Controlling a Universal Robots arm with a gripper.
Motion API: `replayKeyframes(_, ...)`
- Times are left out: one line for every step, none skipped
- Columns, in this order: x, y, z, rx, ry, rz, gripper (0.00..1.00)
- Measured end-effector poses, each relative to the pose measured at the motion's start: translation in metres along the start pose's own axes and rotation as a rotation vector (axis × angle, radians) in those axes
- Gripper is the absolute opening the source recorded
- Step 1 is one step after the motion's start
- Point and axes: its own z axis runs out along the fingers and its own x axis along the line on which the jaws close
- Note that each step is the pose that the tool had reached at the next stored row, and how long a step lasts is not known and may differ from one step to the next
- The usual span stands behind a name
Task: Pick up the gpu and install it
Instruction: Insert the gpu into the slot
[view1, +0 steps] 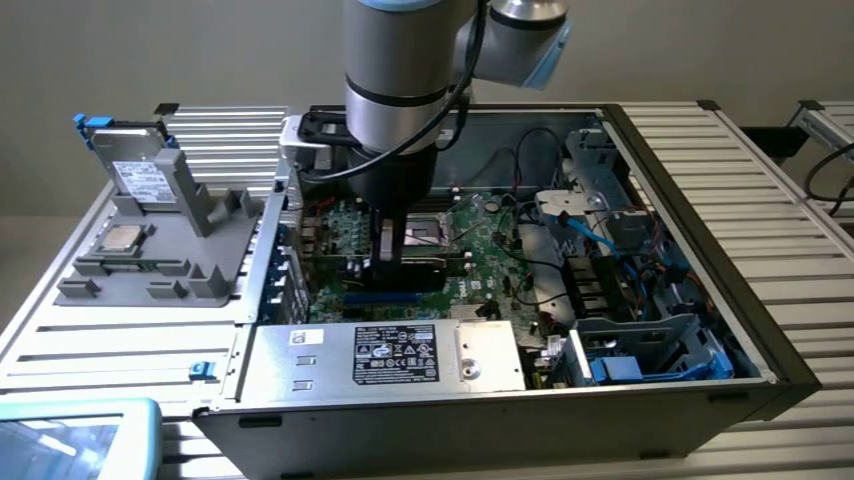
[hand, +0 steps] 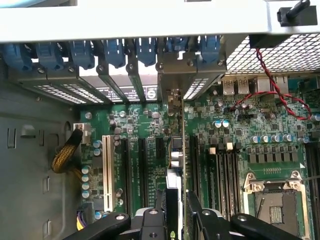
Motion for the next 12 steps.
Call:
replayKeyframes(0.0,0.0004,0.001,0.0001,-0.0004,0.0,0.28)
replayKeyframes(0.0,0.0005,0.0016,0.0001,-0.0002,0.0,0.28)
replayKeyframes(0.0001,0.0005,0.0015,-0.0005,0.0001,0.0,0.28)
replayKeyframes(0.0001,0.0006,0.0014,-0.0009,0.0005,0.0,0.28)
replayKeyframes(-0.0001,0.0005,0.0015,-0.001,0.0005,0.0,0.28)
replayKeyframes(-0.0008,0.0006,0.0016,-0.0014,0.0014,0.0,0.28)
replayKeyframes(-0.0018,0.0006,0.0017,-0.002,0.004,0.0,0.28)
replayKeyframes(-0.0022,0.0006,0.0017,-0.0036,0.008,0.001,0.28)
replayKeyframes(-0.0021,0.0006,0.0018,-0.0049,0.01,0.001,0.28)
replayKeyframes(-0.0021,0.0007,0.0018,-0.0049,0.01,0.001,0.28)
replayKeyframes(-0.0021,0.0007,0.0018,-0.005,0.01,0.001,0.28)
replayKeyframes(-0.0021,0.0007,0.0018,-0.005,0.0101,0.001,0.28)
